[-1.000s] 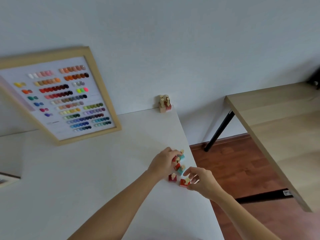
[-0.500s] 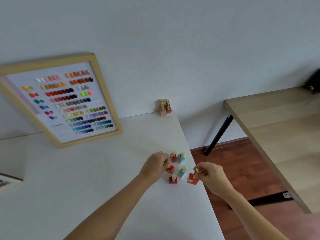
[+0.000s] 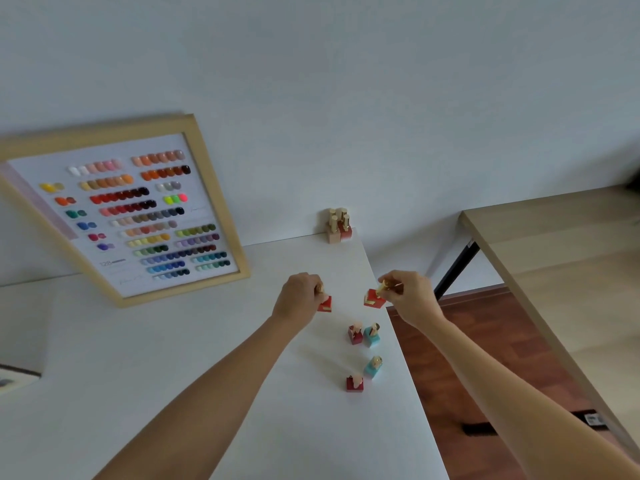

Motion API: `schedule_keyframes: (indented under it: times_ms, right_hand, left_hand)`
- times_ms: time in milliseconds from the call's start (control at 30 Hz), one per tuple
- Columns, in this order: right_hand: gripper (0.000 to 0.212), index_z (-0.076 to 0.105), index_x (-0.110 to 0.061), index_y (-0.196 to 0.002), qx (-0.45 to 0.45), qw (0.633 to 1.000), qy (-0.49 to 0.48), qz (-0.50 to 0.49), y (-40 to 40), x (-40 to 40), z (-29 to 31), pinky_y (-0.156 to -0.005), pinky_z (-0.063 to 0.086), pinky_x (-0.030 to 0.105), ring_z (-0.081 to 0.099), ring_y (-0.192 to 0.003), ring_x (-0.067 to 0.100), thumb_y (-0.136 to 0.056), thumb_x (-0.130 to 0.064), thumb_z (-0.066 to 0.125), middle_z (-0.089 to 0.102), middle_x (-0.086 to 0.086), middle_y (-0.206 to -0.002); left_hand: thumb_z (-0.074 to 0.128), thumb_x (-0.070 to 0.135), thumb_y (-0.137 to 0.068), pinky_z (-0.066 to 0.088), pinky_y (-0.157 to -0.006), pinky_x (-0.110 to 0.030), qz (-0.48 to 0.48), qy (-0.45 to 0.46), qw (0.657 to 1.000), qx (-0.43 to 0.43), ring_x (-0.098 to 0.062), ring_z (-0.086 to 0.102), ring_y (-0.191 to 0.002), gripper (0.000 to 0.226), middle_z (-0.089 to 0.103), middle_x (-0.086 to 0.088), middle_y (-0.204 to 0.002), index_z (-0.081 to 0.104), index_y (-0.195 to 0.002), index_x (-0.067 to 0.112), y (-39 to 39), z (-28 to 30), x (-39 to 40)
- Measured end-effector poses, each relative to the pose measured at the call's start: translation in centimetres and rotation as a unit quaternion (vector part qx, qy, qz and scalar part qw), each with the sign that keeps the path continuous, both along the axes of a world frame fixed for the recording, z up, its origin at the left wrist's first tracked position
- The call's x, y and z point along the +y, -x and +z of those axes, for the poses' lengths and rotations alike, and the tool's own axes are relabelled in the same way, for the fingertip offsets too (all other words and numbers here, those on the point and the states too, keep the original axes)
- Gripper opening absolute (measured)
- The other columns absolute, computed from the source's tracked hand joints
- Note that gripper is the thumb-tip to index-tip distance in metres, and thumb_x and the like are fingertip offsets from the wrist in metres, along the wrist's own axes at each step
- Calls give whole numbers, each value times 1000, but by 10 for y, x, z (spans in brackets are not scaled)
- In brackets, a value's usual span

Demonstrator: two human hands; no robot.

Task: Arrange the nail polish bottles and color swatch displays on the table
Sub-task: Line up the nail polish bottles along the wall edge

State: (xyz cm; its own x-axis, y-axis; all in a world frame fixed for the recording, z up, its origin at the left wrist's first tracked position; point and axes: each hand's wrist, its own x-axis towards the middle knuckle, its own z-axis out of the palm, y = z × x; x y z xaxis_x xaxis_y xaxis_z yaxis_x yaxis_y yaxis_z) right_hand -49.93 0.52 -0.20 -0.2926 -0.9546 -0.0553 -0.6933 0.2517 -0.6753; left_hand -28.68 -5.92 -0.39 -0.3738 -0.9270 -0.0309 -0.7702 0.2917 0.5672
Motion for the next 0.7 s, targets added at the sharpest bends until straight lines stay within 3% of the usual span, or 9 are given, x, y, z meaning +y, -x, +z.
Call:
schedule_keyframes:
  times_ms: [133, 300, 600, 700]
  right_hand:
    - [23, 70, -11, -106, -6, 999, -37, 20, -9, -26, -17, -64, 37, 2, 61, -76, 10, -83, -11, 70, 72, 7, -99]
    - [24, 69, -10, -108, 0, 995, -79, 53, -14, -46, -33, -76, 45, 16, 63, -82, 13, -85, -8, 67, 71, 8, -102]
    - [31, 65, -10, -115, -3, 995, -72, 76, -16, -51, -39, -78, 45, 15, 60, -82, 10, -84, -9, 68, 69, 6, -104]
    - [35, 62, -13, -114, -14, 996, -72, 52, -10, -36, -37, -73, 48, 15, 61, -81, 9, -81, -15, 72, 64, -3, -97]
  left_hand:
    - [66, 16, -87, 48, -75, -23, -2, -7, 1000, -10, -23, 65, -89, 17, 70, -12, -99, 69, -98, 4, 16, -9, -13]
    - [66, 20, -88, 52, -79, -27, -2, -17, 999, -32, -24, 65, -89, 21, 69, -12, -100, 68, -102, 5, 27, -22, -26]
    - [66, 27, -87, 52, -76, -28, -17, -8, 998, -66, -23, 64, -88, 26, 68, -10, -100, 67, -104, 7, 29, -32, -30]
    - [68, 33, -85, 52, -76, -27, -32, 11, 997, -69, -22, 63, -97, 37, 64, -5, -109, 62, -115, 13, 27, -29, -29]
